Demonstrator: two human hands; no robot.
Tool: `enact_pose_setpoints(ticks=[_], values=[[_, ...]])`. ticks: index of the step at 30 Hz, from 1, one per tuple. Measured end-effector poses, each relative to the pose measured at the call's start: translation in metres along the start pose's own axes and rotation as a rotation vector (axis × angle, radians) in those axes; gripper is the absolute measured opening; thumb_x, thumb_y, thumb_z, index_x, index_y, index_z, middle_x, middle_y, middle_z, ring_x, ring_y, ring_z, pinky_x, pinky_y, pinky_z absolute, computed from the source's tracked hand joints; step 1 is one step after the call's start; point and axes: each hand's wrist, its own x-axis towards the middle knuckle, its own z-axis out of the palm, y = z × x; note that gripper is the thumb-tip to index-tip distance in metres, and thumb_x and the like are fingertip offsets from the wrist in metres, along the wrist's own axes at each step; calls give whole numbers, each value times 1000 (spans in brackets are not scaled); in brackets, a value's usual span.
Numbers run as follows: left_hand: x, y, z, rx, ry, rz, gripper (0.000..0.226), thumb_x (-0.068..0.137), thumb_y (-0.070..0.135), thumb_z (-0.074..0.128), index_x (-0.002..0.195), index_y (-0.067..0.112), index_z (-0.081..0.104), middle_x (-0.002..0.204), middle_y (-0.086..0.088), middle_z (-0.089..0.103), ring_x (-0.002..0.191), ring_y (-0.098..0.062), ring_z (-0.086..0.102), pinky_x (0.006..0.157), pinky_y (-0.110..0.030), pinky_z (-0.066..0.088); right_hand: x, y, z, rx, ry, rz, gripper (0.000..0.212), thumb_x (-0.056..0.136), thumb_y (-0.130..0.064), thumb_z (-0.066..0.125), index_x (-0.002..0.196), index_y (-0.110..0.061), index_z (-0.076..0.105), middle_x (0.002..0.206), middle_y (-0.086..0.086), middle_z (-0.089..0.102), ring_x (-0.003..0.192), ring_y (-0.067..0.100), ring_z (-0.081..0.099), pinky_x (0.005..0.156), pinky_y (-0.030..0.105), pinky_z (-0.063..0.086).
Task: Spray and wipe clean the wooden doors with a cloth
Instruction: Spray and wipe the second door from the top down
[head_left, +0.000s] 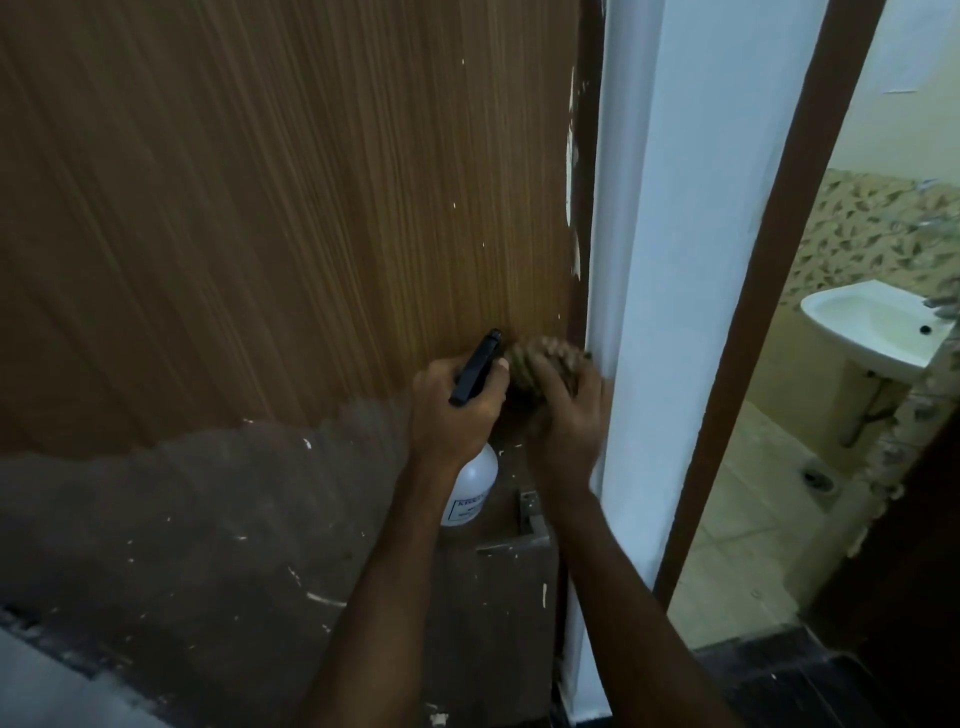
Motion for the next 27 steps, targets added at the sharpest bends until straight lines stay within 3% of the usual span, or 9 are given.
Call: enact_pose_setpoints(ticks=[2,4,7,10,14,18,21,24,27], values=[[-7,-7,0,31,21,-9,45,96,37,64,69,1,67,57,-10,65,50,-30,61,49,-49,48,27,-9,5,19,83,-7,37,98,-6,63,134,-17,68,135,17,57,118,36,56,93,32,51],[-15,-14,0,20,26,-18,43,97,35,65,68,2,67,55,-5,63,47,-25,59,45,-45,47,15,-6,12,8,95,0,34,103,-14,62,136,-19,65,137,14,53,121,35,53,94,37,53],[-29,-29,-3,-8,16,-47,43,97,33,67,66,3,66,53,-4,62,44,-25,58,43,-44,47,-55,14,5,19,-72,33,34,103,-23,60,136,-16,66,139,15,53,127,36,49,94,50,57],[-40,-44,-2,98,-3,-84,46,95,35,70,62,3,62,52,-8,60,46,-29,58,44,-48,45,-70,29,-4,38,-170,37,36,101,-23,59,133,-9,68,136,21,57,128,35,52,96,49,57],[-60,-57,2,272,-74,-28,43,90,31,73,55,27,48,46,7,48,42,-14,49,42,-29,30,-9,22,1,101,8,57,42,96,1,62,137,-9,66,135,24,55,127,36,53,102,48,54],[-74,-61,3,463,-64,-148,46,86,31,78,53,32,46,47,11,47,45,-5,47,51,-23,28,0,16,2,78,-64,-39,49,98,-7,67,146,-10,57,144,27,46,137,39,44,115,40,43],[-81,-62,5,532,-52,-163,43,87,34,77,55,29,49,48,10,50,46,-4,49,51,-23,28,-27,17,8,11,-56,-46,46,100,-12,64,146,-13,57,142,24,47,132,39,47,110,39,44],[-85,-66,2,474,-8,-139,37,87,39,75,60,28,53,49,11,49,44,-5,47,48,-21,28,-73,24,14,-78,-127,-89,57,94,-16,75,146,-21,53,135,16,49,116,37,52,91,34,49],[-83,-72,-7,296,35,-130,41,87,50,66,61,19,59,50,6,53,44,-13,51,46,-27,37,-108,32,15,-65,-276,-113,70,89,-17,83,148,-26,46,132,12,48,113,36,51,77,46,61]])
